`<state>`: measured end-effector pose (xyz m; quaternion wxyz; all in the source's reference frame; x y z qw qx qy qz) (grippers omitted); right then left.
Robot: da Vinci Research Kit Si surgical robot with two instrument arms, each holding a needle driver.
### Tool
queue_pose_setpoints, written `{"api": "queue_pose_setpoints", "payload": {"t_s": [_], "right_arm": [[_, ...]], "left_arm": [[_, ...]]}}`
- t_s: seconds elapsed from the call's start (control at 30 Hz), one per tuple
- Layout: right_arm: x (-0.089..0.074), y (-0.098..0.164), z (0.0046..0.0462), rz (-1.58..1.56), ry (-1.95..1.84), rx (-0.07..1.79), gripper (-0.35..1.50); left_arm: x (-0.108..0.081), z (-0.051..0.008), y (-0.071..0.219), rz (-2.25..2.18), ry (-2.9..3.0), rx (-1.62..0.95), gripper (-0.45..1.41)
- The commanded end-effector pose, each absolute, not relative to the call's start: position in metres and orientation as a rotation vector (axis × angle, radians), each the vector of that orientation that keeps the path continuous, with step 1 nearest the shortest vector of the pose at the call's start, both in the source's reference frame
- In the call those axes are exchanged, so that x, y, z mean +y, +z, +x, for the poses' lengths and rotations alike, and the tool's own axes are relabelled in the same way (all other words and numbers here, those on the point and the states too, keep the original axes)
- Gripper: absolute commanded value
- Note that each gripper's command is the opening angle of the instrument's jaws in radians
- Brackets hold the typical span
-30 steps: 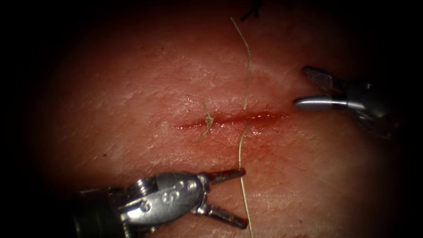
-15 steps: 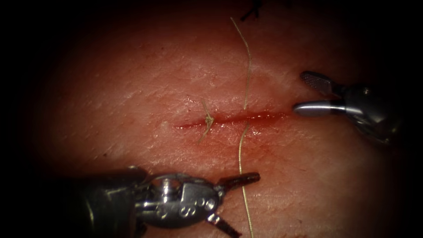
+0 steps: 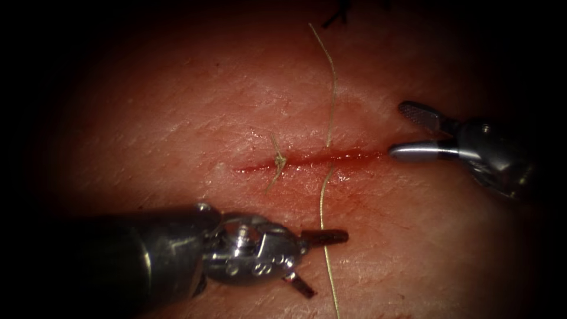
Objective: Wound Closure
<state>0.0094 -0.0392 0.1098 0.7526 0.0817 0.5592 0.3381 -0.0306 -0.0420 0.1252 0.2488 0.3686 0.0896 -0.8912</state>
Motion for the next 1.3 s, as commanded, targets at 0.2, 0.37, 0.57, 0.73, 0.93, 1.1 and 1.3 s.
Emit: {"api": "queue_pose_setpoints", "payload": {"t_s": [0.2, 0.37, 0.57, 0.73, 0.93, 1.1, 1.3], "right_arm": [[-0.0397, 0.1105, 0.0099, 0.176, 0.733, 1.225, 1.33], [-0.0402, 0.1105, 0.0095, 0.176, 0.728, 1.227, 1.33], [-0.0409, 0.11, 0.0093, 0.183, 0.723, 1.234, 1.3], [-0.0417, 0.1093, 0.0095, 0.222, 0.684, 1.236, 1.28], [-0.0422, 0.1088, 0.0111, 0.133, 0.381, 1.239, 1.23], [-0.0417, 0.1082, 0.0143, 0.016, 0.127, 1.218, 1.18], [-0.0392, 0.1072, 0.0185, -0.106, -0.065, 1.177, 1.01]], "left_arm": [[-0.0419, -0.0318, 0.1272, 0.969, -2.406, 0.233, 0.29], [-0.0412, -0.0311, 0.1272, 0.959, -2.408, 0.232, -0.45], [-0.0406, -0.0304, 0.126, 1.009, -2.5, 0.236, -0.45], [-0.0388, -0.0296, 0.1251, 1.117, -2.51, 0.189, -0.45], [-0.0361, -0.0282, 0.1238, 1.293, -2.494, 0.15, -0.45], [-0.0351, -0.0279, 0.1243, 1.349, -2.463, 0.168, -0.45], [-0.0359, -0.0284, 0.1261, 1.365, -2.431, 0.185, -0.45]]}}
